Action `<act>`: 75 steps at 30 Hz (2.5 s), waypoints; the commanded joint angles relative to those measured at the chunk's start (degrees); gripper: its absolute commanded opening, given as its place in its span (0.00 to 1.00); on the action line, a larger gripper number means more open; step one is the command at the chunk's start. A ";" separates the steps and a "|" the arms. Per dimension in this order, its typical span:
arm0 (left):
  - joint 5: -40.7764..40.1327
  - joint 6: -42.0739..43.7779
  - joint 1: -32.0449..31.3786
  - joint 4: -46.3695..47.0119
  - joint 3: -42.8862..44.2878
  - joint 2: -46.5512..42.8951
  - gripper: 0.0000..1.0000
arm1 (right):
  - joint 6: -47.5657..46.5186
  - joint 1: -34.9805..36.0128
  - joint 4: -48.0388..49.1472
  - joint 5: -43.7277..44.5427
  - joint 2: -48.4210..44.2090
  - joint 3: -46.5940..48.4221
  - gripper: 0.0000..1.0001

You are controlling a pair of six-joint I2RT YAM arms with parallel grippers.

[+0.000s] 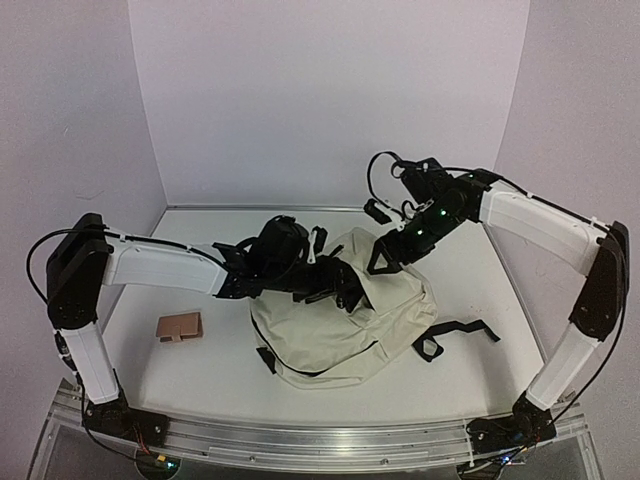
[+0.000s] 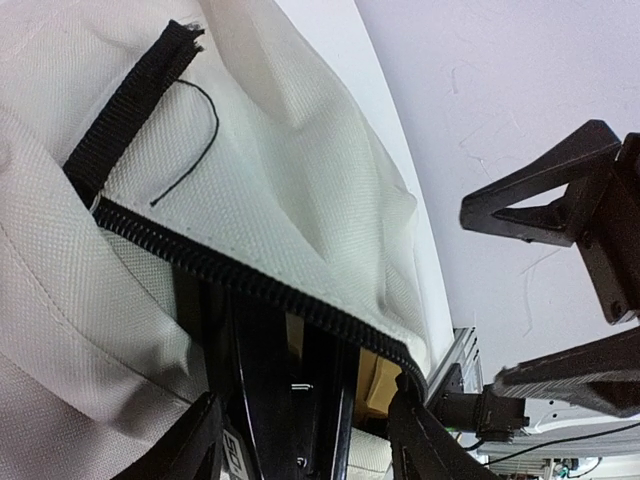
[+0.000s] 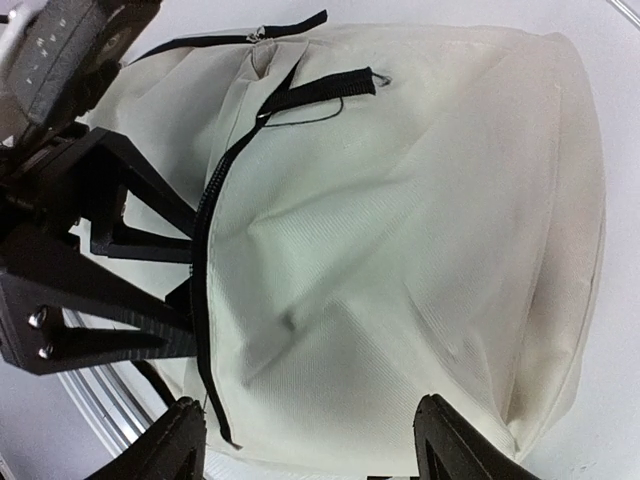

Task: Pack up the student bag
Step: Place the stationery in the student bag.

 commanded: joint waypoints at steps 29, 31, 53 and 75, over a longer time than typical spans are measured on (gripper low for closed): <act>0.60 -0.40 -2.60 9.00 4.87 7.95 0.18 | -3.36 -12.47 -2.14 -18.32 2.16 -10.35 0.94; 0.47 -0.70 -2.56 9.91 4.80 8.28 0.18 | -3.31 -12.49 -2.12 -20.73 2.16 -10.35 0.92; 2.36 1.69 -2.27 15.32 10.82 15.95 0.38 | -0.65 -11.99 -2.04 -26.05 0.92 -10.50 0.87; -20.45 2.77 -2.07 -42.69 -4.23 -20.80 1.00 | 0.21 -13.87 -2.12 -16.90 1.35 -3.44 0.91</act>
